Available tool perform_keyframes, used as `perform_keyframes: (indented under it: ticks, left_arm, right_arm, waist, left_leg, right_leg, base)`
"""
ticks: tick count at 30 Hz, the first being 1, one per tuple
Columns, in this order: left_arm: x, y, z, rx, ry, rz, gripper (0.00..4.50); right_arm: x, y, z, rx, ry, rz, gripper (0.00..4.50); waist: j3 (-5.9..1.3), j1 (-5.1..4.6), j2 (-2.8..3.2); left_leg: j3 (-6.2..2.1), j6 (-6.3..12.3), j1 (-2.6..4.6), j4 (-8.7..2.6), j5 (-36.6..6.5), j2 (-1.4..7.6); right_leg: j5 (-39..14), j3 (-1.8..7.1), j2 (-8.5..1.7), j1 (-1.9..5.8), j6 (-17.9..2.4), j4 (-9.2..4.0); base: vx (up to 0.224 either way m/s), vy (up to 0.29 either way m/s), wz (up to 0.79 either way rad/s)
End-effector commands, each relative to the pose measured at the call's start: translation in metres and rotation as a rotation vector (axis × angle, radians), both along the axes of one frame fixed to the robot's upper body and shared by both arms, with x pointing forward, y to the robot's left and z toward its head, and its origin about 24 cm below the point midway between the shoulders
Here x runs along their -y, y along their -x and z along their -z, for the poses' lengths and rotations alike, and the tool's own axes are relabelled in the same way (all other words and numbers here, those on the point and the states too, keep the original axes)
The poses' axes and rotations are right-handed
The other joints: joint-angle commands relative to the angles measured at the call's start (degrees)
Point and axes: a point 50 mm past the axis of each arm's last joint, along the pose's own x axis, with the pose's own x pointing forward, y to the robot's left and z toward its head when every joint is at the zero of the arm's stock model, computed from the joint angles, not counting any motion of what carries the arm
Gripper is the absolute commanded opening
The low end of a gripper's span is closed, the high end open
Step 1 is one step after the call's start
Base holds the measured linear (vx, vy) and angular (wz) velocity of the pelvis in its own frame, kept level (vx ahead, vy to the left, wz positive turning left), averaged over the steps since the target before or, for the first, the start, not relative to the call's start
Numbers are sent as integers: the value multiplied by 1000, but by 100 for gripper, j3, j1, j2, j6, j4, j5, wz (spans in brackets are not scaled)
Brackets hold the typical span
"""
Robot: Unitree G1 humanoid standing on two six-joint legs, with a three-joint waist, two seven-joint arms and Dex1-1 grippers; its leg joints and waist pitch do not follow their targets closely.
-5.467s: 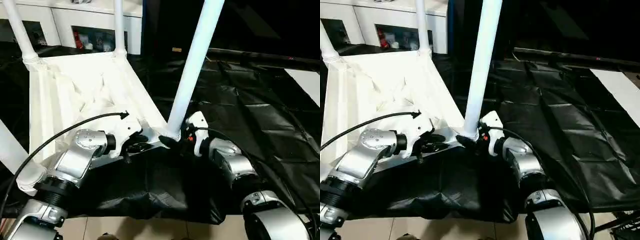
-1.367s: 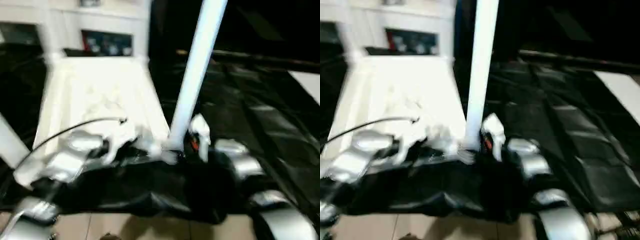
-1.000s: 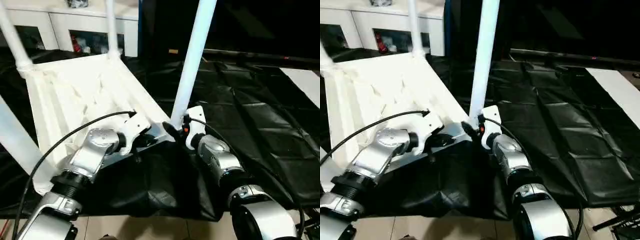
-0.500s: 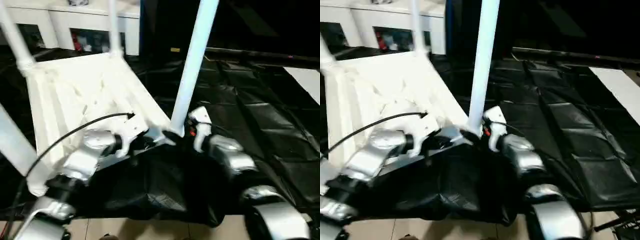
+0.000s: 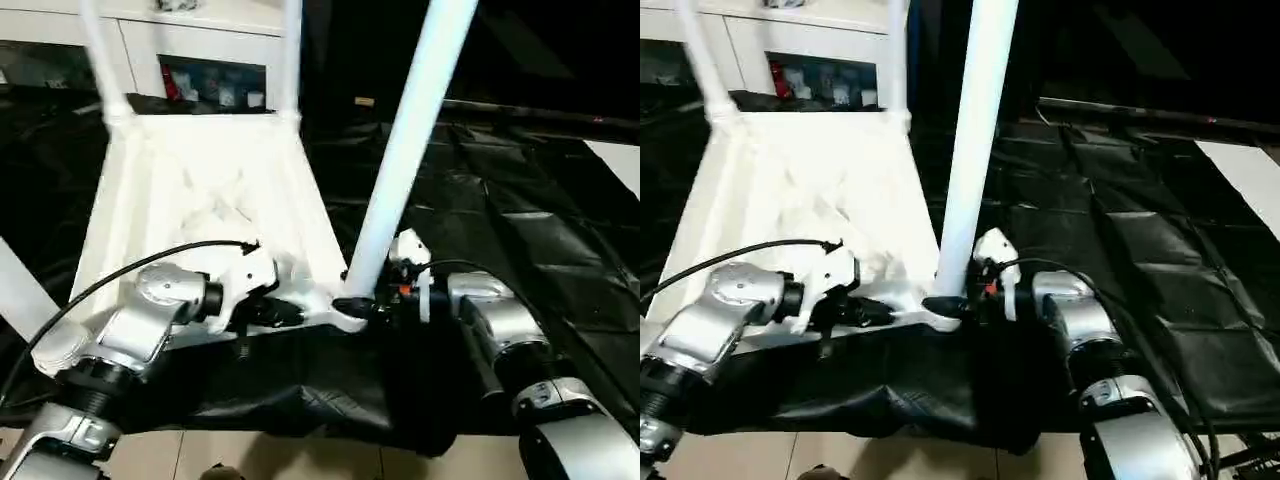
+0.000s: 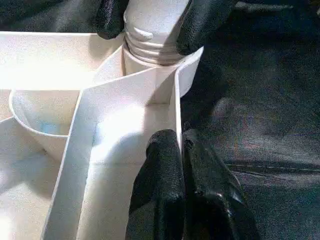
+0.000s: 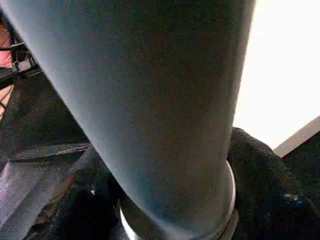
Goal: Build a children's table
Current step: Rotate leg to tighten
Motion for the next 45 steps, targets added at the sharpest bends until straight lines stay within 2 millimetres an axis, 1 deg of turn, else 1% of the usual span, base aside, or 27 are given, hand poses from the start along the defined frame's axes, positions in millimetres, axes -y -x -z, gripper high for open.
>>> perform_keyframes:
  ticks: [1,5,7,9,10,11,12,13,14,15,16,17,18,19,20,21,22,23,25,29,30,31,34,36,38,41,45]
  left_arm:
    - [8,-1,-7,36,63,26,0]
    - [7,-3,-6,47,52,7,0]
    - [9,-7,-6,59,50,-34,0]
    - [14,-13,-6,83,57,-96,0]
    - [16,-16,-7,91,63,-117,0]
    - [17,-16,-7,93,64,-122,0]
    - [21,-20,-8,109,70,-151,0]
    - [25,-22,-8,122,73,-171,0]
    - [28,-24,-9,134,76,-187,0]
    - [29,-25,-9,138,79,-197,0]
    - [35,-29,-10,156,90,-242,0]
    - [39,-32,-10,164,94,-271,0]
    - [40,-32,-10,165,95,-276,0]
    - [47,-35,-10,176,89,-296,0]
    - [48,-35,-10,178,88,-299,0]
    - [50,-35,-10,180,88,-300,0]
    - [53,-35,-10,180,91,-295,0]
    - [56,-35,-10,179,93,-290,0]
    - [62,-34,-11,179,93,-260,0]
    - [57,-31,-9,163,82,-232,0]
    - [52,-28,-7,145,70,-207,0]
    - [49,-25,-6,128,64,-187,0]
    - [44,-21,-5,104,53,-157,0]
    - [35,-17,-3,71,27,-115,0]
    - [34,-16,-2,65,22,-103,0]
    - [24,-8,-3,20,7,-21,0]
    - [16,-4,-4,-11,-11,33,0]
  right_arm:
    - [-8,6,1,-13,-18,-63,268]
    - [-9,7,4,-21,-16,-55,263]
    - [-9,6,7,-18,-12,-4,263]
    - [-11,1,13,-14,6,111,263]
    - [-11,-2,16,-10,19,170,263]
    - [-12,-2,16,-9,22,186,262]
    - [-12,-7,19,-8,36,288,262]
    - [-13,-11,21,-14,40,367,262]
    - [-13,-14,23,-21,43,434,262]
    - [-14,-14,24,-26,41,450,262]
    - [-18,-17,27,-57,31,536,262]
    - [-22,-18,29,-86,22,603,262]
    - [-23,-18,29,-91,20,614,262]
    - [-33,-19,30,-100,11,657,262]
    - [-35,-19,30,-98,11,659,262]
    - [-39,-18,30,-92,8,654,262]
    - [-45,-18,29,-80,1,638,297]
    - [-49,-17,28,-72,-6,626,297]
    - [-58,-16,27,-47,4,585,332]
    - [-54,-18,24,-30,19,546,353]
    - [-48,-18,22,-15,29,498,373]
    - [-44,-16,21,-10,25,449,373]
    - [-38,-13,19,4,22,359,373]
    - [-27,-8,16,21,30,215,373]
    - [-24,-7,15,24,34,195,373]
    - [-11,-1,10,20,46,47,373]
    - [-6,3,6,4,44,-36,373]
  waist:
    - [-356,4,78]
    - [-360,-2,70]
    - [-355,-2,64]
    - [-337,-12,70]
    - [-329,-19,75]
    - [-331,-41,66]
    - [-330,-46,83]
    - [-321,-76,66]
    - [-329,-92,70]
    - [-341,-98,71]
    - [-337,-104,74]
    - [-332,-102,109]
    - [-344,-112,99]
    - [-359,-123,95]
    - [-356,-116,106]
    - [-360,-123,101]
    - [-365,-116,105]
    - [-368,-114,101]
    - [-369,-108,91]
    - [-357,-107,100]
    - [-354,-105,83]
    - [-364,-94,84]
    - [-355,-90,80]
    - [-361,-63,80]
    - [-357,-46,79]
    - [-363,-25,94]
    - [-361,-2,88]
  left_leg:
    - [49,22,58,-362,-1643,48]
    - [50,27,53,-358,-1601,45]
    - [49,18,56,-360,-1630,45]
    - [46,-18,59,-372,-1719,42]
    - [42,-74,80,-374,-1831,32]
    - [23,-123,66,-378,-1895,30]
    - [20,-145,66,-383,-1908,27]
    - [19,-182,71,-383,-1989,19]
    - [-2,-198,56,-387,-1991,8]
    - [-2,-197,58,-384,-1967,14]
    - [16,-178,79,-369,-1974,10]
    - [10,-189,91,-374,-1985,13]
    - [10,-192,84,-372,-1971,15]
    - [9,-189,54,-376,-1905,13]
    - [16,-176,72,-374,-1899,15]
    - [21,-159,69,-369,-1894,12]
    - [23,-134,65,-370,-1866,15]
    - [28,-110,55,-367,-1835,15]
    - [36,-80,47,-364,-1753,13]
    - [35,-66,50,-372,-1794,14]
    - [36,-63,51,-371,-1838,14]
    - [28,-36,44,-368,-1845,19]
    - [33,4,40,-369,-1785,30]
    - [36,47,47,-356,-1733,39]
    - [47,80,43,-358,-1670,41]
    - [48,87,62,-356,-1639,46]
    - [55,103,51,-354,-1576,46]
  right_leg:
    - [-1554,223,-283,243,-1081,-418]
    - [-1492,220,-283,245,-1106,-410]
    - [-1549,220,-285,243,-1094,-416]
    - [-1718,223,-287,227,-1048,-437]
    - [-1943,223,-294,211,-992,-465]
    - [-2135,216,-304,222,-927,-471]
    - [-2214,215,-312,219,-895,-484]
    - [-2378,216,-306,200,-839,-500]
    - [-2544,201,-314,227,-753,-514]
    - [-2520,204,-317,225,-740,-511]
    - [-2456,218,-305,189,-751,-529]
    - [-2418,221,-305,177,-778,-519]
    - [-2305,216,-297,188,-814,-507]
    - [-2152,213,-291,214,-831,-484]
    - [-2040,213,-286,198,-846,-487]
    - [-1983,217,-282,199,-858,-484]
    - [-1867,218,-282,207,-885,-477]
    - [-1758,219,-281,215,-914,-464]
    - [-1632,221,-277,224,-951,-450]
    - [-1681,218,-277,228,-961,-455]
    - [-1756,217,-279,227,-942,-467]
    - [-1762,214,-286,247,-937,-458]
    - [-1632,219,-283,244,-995,-449]
    - [-1541,217,-285,252,-1032,-437]
    - [-1413,228,-278,244,-1068,-426]
    - [-1256,220,-268,251,-1170,-408]
    - [-1127,213,-257,266,-1239,-381]
  base:
    - [0,0,0]
    - [0,0,0]
    - [0,0,0]
    - [0,0,0]
    - [0,0,0]
    - [0,0,0]
    - [0,0,0]
    - [0,0,0]
    - [0,0,0]
    - [0,0,0]
    - [0,0,0]
    - [0,0,0]
    - [0,0,0]
    - [0,0,0]
    - [0,0,0]
    - [0,0,0]
    - [0,0,0]
    - [0,0,0]
    - [0,0,0]
    - [0,0,0]
    - [0,0,0]
    - [0,0,0]
    - [0,0,0]
    - [0,0,0]
    - [0,0,0]
    - [0,0,0]
    - [0,0,0]
